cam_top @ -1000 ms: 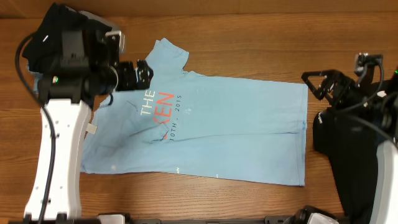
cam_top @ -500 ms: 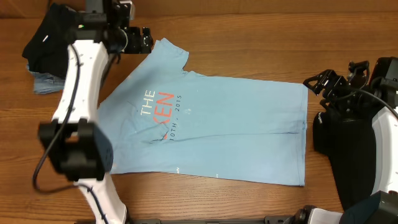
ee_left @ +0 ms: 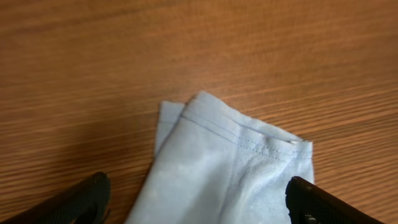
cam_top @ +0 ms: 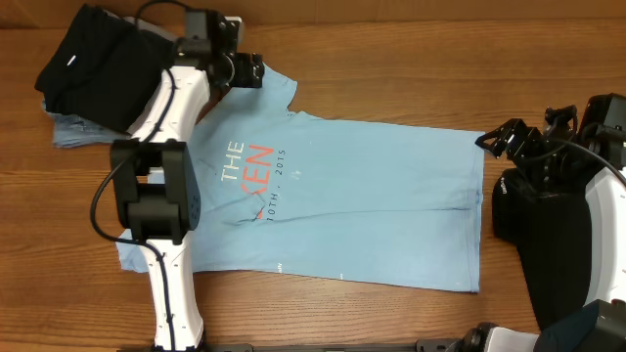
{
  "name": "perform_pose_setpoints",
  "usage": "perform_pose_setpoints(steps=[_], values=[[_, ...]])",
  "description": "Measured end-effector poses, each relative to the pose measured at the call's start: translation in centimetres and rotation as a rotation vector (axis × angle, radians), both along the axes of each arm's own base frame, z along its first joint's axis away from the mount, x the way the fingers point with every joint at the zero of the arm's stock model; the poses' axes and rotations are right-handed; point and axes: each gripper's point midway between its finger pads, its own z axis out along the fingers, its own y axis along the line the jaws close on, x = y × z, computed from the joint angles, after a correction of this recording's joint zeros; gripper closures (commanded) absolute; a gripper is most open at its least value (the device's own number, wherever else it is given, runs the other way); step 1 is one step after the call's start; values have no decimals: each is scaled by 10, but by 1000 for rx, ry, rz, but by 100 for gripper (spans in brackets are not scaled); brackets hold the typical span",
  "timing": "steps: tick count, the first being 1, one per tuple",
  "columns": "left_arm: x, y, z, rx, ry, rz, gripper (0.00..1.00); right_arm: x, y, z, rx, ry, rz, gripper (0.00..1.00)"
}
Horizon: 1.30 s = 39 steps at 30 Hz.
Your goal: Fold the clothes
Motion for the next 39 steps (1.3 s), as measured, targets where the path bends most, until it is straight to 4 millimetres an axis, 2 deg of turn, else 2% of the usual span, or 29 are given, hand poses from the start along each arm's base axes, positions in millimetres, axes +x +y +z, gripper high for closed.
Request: perform_pose_setpoints(steps=[6, 14, 17, 20, 25, 26, 30, 34, 37, 39], values=[[6, -2, -17, 50, -10, 12, 10, -4, -3, -4, -22, 25, -10, 7], [12, 13, -36, 133, -11, 52, 13, -8, -4, -6, -29, 48, -14, 9], [11, 15, -49, 147, 8, 59, 19, -10, -4, -7, -29, 57, -14, 10], [12, 17, -53, 156, 5, 65, 37, -13, -5, -8, -35, 72, -17, 11], [12, 17, -54, 160, 7, 61, 93, -13, -9, -10, -57, 76, -24, 11], [12, 17, -54, 161, 9, 57, 96, -10, -10, -10, -63, 66, -25, 11], [5, 15, -53, 157, 46, 45, 96, 8, -20, -4, -110, -17, -35, 11], [-3, 16, -48, 161, 99, 41, 96, 35, -32, 8, -170, -141, -46, 23], [0, 16, -34, 159, 97, 40, 96, 54, -42, 9, -205, -200, -58, 27], [3, 15, -22, 157, 87, 41, 96, 64, -47, 2, -213, -205, -62, 28]])
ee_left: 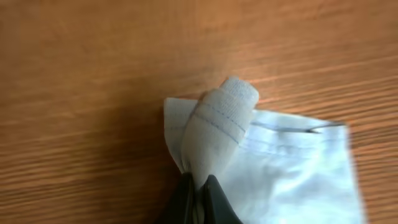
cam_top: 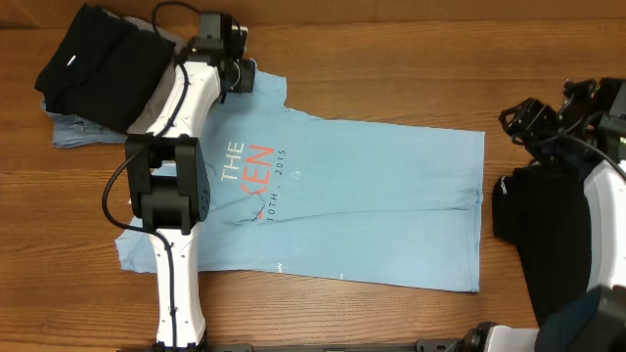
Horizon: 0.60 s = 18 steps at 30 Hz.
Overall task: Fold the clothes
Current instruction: 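Grasp the shirt's top corners with both grippers and lift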
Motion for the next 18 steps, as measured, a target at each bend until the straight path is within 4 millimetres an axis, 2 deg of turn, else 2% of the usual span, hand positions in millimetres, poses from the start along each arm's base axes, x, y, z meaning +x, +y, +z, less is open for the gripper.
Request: perform_pose_setpoints(steps=[3, 7, 13, 18], values=[[0, 0, 13, 0, 3, 0, 96, 15, -6, -20, -4, 9, -1, 31], [-6, 0, 21, 2, 29, -1, 96, 34, -6, -63, 8, 59, 13, 32], [-25, 1, 15, 5, 112, -2, 96, 56, 4, -123, -11, 114, 46, 33], [-39, 2, 10, 8, 174, -2, 96, 60, 1, -156, -74, 167, 31, 32]])
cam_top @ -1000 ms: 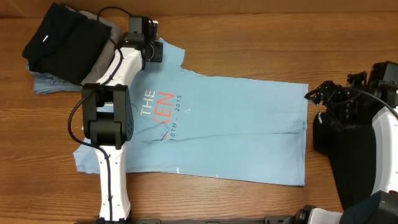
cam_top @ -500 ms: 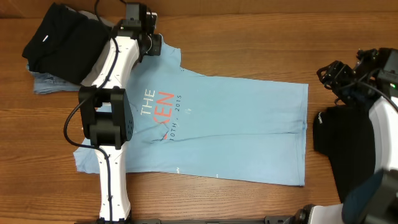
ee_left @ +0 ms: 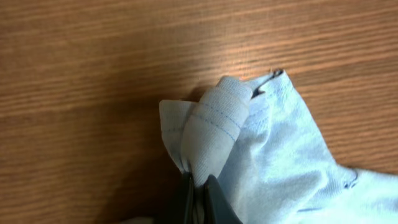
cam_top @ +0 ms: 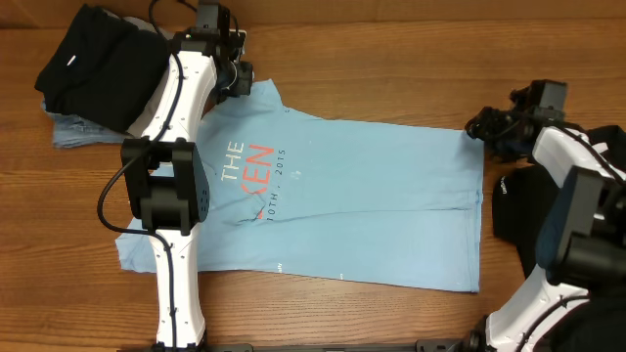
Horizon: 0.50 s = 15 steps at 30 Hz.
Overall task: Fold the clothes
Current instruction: 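Grasp the shirt's top corners with both grippers and lift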
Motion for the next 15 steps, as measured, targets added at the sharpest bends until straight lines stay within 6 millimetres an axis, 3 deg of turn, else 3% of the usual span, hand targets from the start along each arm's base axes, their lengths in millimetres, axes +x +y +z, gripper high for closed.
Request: perform_pose_setpoints(steps=[9, 15], values=[[-1, 0, 7, -1, -5, 0, 96, 0, -6, -6, -67, 28, -16, 37], [0, 0, 26, -3, -40, 0, 96, 3, 13, -8, -69, 30, 32, 53]])
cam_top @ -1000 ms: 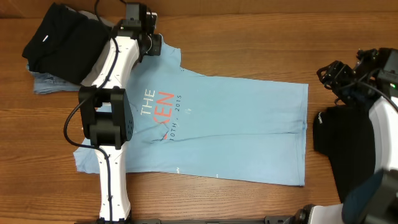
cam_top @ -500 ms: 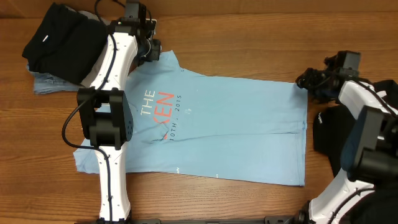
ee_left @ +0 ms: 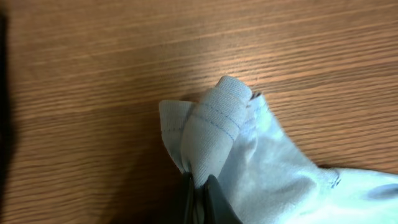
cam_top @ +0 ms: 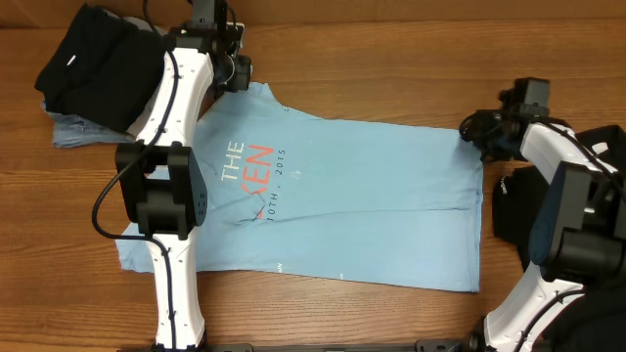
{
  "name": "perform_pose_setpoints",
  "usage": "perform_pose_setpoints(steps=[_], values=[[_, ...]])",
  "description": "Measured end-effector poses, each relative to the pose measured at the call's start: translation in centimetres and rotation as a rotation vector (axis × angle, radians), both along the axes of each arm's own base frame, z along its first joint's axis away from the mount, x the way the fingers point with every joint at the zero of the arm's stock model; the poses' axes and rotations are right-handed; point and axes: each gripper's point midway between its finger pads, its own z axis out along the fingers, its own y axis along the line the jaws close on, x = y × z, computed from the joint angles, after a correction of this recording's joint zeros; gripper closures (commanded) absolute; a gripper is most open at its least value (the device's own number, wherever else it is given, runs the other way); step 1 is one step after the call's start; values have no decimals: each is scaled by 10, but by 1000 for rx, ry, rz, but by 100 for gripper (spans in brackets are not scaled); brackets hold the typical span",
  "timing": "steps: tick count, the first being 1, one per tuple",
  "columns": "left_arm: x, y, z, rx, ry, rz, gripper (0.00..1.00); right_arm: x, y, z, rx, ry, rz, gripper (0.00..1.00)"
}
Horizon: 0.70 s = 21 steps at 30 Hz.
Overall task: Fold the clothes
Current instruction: 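Grasp the shirt's top corners with both grippers and lift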
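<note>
A light blue T-shirt [cam_top: 362, 196] with "THE" and red lettering lies flat on the wooden table, neck to the left. My left gripper [cam_top: 238, 73] is shut on the far sleeve, which it has pinched into a raised fold [ee_left: 214, 121]. The wrist view shows its jaws [ee_left: 200, 186] tight together on the cloth. My right gripper [cam_top: 476, 127] sits on the far right hem corner of the shirt. From overhead its fingers are a dark mass, so their state does not show.
A black garment pile [cam_top: 93, 64] lies at the far left on another pale blue cloth [cam_top: 70, 135], close to the left arm. A second black garment [cam_top: 516, 220] lies right of the shirt's hem, under the right arm.
The left gripper, still shut on the sleeve, has shifted slightly towards the far left, and the black pile's edge now shows in its view. The right gripper stays at the hem corner.
At first the left gripper hung open over the flat sleeve, with the right gripper off the shirt's right side. Then the left was shut on the sleeve hem. The right later reached the far hem corner, and both remain at those spots.
</note>
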Motion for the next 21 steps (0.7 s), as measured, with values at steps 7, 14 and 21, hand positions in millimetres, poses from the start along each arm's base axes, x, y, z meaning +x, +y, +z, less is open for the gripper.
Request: perform_pose_setpoints(steps=[7, 14, 21], values=[[1, 0, 13, -2, -24, 0, 96, -4, 9, -4, -7, 29, 19, 82], [-4, 6, 12, 28, -3, 12, 96, -16, -3, -5, 15, 67, 12, 87], [-13, 18, 25, 84, 6, 37, 96, -22, -4, 18, 20, 53, 17, 89]])
